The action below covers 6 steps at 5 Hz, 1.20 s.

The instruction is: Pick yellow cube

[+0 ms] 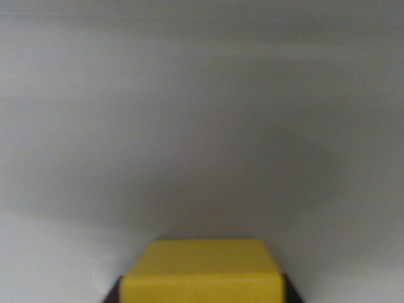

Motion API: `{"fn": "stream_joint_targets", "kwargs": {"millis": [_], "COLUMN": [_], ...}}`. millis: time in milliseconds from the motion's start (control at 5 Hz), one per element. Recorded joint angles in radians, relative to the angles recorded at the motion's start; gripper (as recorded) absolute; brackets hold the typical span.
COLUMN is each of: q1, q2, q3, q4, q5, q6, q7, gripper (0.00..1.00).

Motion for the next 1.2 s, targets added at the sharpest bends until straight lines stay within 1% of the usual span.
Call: {"fn": "stream_joint_targets", "kwargs": {"millis": [400,600,800,1000,1200], "q1": [0.0000,-0.0001,-0.0001,-0.0002,-0.0002], "q2": [-0.001,-0.006,-0.006,-0.012,-0.012], "q3": [0.000,0.000,0.000,0.001,0.001], "q4": [0.003,0.010,0.010,0.022,0.022], "q5": [0.0001,0.0006,0.0006,0.0012,0.0012], "q6": [0.004,0.016,0.016,0.034,0.034], "q7": [0.000,0.000,0.000,0.000,0.000], "gripper": [1.00,1.00,1.00,1.00,1.00]}}
